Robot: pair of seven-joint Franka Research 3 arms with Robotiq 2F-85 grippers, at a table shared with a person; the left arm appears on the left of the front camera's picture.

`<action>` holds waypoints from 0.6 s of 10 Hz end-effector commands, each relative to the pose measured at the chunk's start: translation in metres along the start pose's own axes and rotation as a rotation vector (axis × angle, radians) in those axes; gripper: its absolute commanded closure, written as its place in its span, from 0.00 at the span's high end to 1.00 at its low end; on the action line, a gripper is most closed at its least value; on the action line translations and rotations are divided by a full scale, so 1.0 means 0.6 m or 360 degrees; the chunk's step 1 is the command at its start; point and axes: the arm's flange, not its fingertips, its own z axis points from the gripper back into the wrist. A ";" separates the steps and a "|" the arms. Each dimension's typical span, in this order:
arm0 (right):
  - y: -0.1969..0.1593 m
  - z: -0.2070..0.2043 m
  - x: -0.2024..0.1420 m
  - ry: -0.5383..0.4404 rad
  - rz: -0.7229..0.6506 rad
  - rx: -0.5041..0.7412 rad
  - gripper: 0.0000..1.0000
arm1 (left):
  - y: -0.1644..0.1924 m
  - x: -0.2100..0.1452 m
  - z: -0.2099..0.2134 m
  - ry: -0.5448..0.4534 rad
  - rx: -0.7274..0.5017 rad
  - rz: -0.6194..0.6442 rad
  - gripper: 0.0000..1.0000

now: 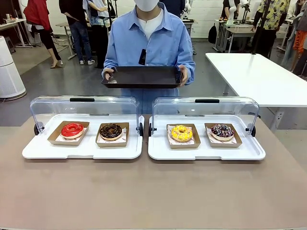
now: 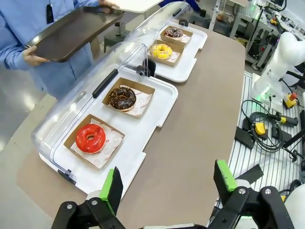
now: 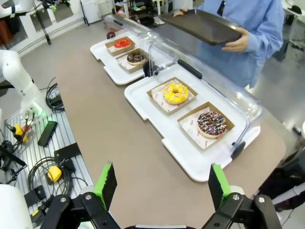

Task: Provide the desired donut to the person.
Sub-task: Pick up and lift the Paper togo box containing the Donut pointed at by the person.

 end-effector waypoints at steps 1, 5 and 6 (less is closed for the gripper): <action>0.000 0.001 -0.003 -0.0008 0.0011 0.0014 1.00 | 0.001 -0.001 -0.001 0.0001 -0.0003 0.0002 1.00; 0.000 0.001 -0.003 -0.0008 0.0011 0.0014 1.00 | 0.001 -0.001 -0.001 0.0001 -0.0003 0.0002 1.00; 0.000 0.001 -0.003 -0.0008 0.0011 0.0014 1.00 | 0.001 -0.001 -0.001 0.0001 -0.0003 0.0002 1.00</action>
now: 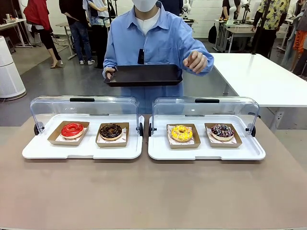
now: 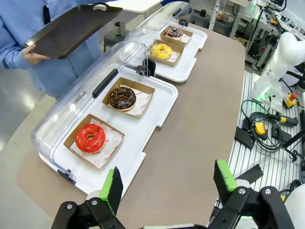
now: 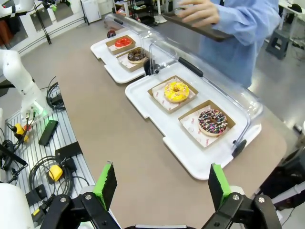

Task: Provide the desired donut to the person.
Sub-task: Pick up and lift the Paper togo box containing the Donut pointed at by the person.

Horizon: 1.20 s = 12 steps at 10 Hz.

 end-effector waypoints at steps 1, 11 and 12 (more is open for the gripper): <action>-0.001 0.001 0.000 -0.0015 0.0017 0.0011 1.00 | 0.000 0.000 0.000 0.0000 -0.0001 0.0000 1.00; -0.001 0.001 0.000 -0.0015 0.0017 0.0011 1.00 | 0.000 0.000 0.000 0.0000 -0.0001 0.0000 1.00; -0.001 0.001 0.000 -0.0015 0.0017 0.0011 1.00 | 0.000 0.000 0.000 0.0000 -0.0001 0.0000 1.00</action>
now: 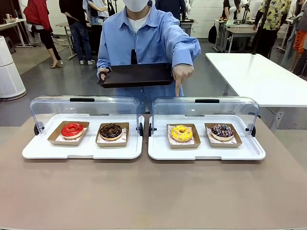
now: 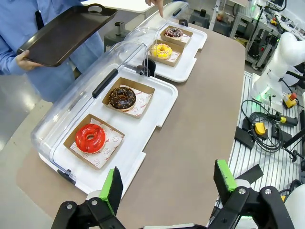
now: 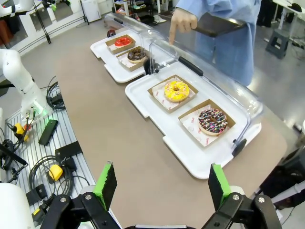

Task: Provide the desired donut to the person.
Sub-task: Pick up and lift the Paper togo box containing the Donut pointed at by the person.

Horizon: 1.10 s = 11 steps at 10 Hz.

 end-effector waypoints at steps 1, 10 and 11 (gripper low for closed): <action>-0.002 -0.001 0.000 -0.0020 0.0019 0.0012 1.00 | 0.000 0.000 0.000 0.0000 -0.0001 0.0000 1.00; 0.000 0.000 0.000 0.0001 0.0001 0.0000 1.00 | 0.000 0.000 0.000 0.0000 -0.0001 0.0000 1.00; 0.004 -0.004 0.025 0.0084 0.0032 0.0014 1.00 | 0.000 0.000 0.000 0.0000 -0.0001 0.0000 1.00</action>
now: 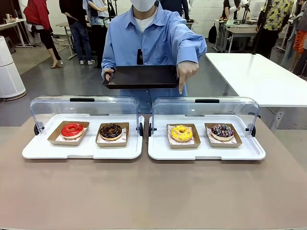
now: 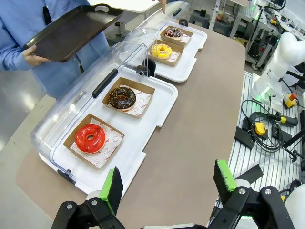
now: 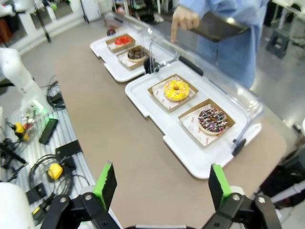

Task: Provide the desired donut to the person.
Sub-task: Pick up and lift the Paper togo box containing the Donut pointed at by the person.

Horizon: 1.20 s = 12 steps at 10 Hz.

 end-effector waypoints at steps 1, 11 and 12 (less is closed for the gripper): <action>0.001 -0.015 0.061 0.0153 0.0066 0.0015 1.00 | 0.000 0.000 0.000 0.0000 -0.0001 0.0000 1.00; 0.056 -0.471 0.270 0.1147 0.0797 0.0377 1.00 | 0.000 0.000 0.000 0.0000 -0.0001 0.0000 1.00; 0.057 -0.502 0.258 0.1164 0.0835 0.0385 1.00 | 0.000 0.000 0.000 0.0000 -0.0001 0.0000 1.00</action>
